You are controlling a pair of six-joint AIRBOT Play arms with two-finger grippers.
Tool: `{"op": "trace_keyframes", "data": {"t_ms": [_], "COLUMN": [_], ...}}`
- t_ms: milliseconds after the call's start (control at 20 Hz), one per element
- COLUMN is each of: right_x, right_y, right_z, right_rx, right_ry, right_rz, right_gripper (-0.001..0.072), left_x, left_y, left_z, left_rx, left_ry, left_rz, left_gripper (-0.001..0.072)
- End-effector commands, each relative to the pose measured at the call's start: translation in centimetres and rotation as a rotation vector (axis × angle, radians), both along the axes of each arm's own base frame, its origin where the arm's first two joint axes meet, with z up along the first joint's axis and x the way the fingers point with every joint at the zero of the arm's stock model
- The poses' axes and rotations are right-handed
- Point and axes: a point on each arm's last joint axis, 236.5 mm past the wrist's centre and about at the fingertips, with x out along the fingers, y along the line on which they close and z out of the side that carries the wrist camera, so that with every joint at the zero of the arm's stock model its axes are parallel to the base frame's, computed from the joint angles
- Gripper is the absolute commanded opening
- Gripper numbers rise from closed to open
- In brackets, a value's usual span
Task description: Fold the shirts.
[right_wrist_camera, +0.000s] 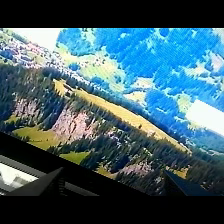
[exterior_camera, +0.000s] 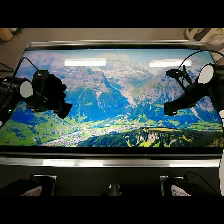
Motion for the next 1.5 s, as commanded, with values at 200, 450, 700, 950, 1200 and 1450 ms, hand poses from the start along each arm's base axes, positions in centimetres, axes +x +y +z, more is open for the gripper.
{"op": "trace_keyframes", "data": {"t_ms": [200,450,700,950,1200,1450], "right_x": [0.0,0.0,0.0,1.5,5.3,8.6], "right_y": [0.0,0.0,0.0,-0.2,-0.4,-0.6], "right_z": [0.0,0.0,0.0,0.2,1.0,2.5], "right_rx": [0.0,0.0,0.0,-0.008,-0.016,-0.019], "right_ry": [0.001,0.001,0.001,-0.064,-0.227,-0.38], "right_rz": [0.001,0.001,0.001,-0.005,-0.02,-0.032], "right_gripper": [0.0639,0.0639,0.0639,0.0638,0.0638,0.0638], "left_x": [0.0,0.0,0.0,3.4,8.9,14.7], "left_y": [0.0,0.0,0.0,-1.1,-1.5,9.3], "left_z": [0.0,0.0,0.0,0.9,2.6,1.8], "left_rx": [0.0,0.0,0.0,-0.04,-0.093,-0.046], "left_ry": [-0.001,-0.001,-0.001,-0.147,-0.348,-0.267], "left_rz": [-0.001,0.0,-0.001,-0.018,-0.012,0.25], "left_gripper": [0.0715,0.0715,0.0715,0.0715,0.072,0.072]}}
